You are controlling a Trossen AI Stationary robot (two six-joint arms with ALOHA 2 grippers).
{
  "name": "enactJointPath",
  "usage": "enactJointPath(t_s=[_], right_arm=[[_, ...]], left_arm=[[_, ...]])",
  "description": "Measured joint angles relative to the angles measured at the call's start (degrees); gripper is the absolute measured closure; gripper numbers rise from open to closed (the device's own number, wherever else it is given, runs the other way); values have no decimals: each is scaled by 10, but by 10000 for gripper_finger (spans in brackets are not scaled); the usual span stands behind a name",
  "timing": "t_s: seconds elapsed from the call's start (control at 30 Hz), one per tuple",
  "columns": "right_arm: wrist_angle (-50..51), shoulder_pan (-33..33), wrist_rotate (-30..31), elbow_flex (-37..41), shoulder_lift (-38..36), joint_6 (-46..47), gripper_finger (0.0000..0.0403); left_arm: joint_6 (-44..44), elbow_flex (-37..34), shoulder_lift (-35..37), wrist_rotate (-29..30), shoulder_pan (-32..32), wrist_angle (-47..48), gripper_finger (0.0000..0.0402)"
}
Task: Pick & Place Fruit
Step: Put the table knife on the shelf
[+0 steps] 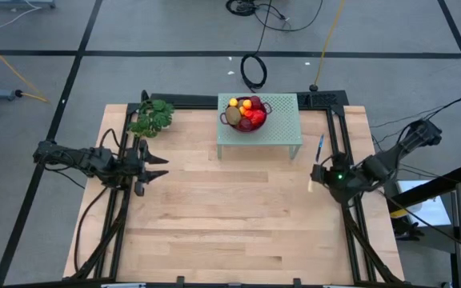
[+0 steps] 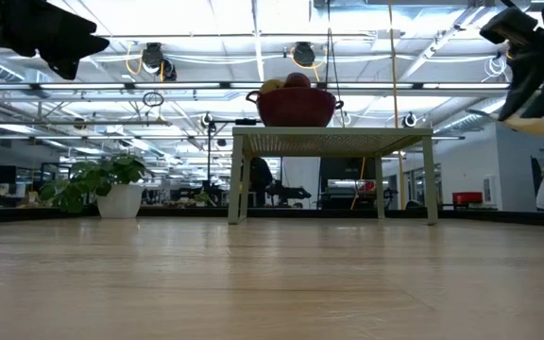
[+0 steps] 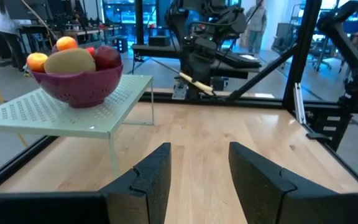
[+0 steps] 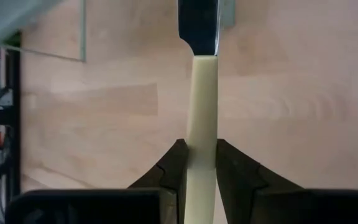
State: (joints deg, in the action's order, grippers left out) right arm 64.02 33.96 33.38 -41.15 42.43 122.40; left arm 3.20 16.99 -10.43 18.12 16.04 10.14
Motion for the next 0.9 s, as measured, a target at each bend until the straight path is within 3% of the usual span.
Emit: enactJointPath(t_s=[0.27, 0.67, 0.9], right_arm=[[-52, -72, 13, 0, -42, -113, 348], [-287, -237, 8, 0, -65, -417, 348], [-376, -337, -73, 0, -66, -527, 348]], left_arm=[[0, 0, 0, 0, 0, -8, 240], [0, 0, 0, 1, 0, -9, 240], [0, 0, 0, 1, 0, -10, 240]])
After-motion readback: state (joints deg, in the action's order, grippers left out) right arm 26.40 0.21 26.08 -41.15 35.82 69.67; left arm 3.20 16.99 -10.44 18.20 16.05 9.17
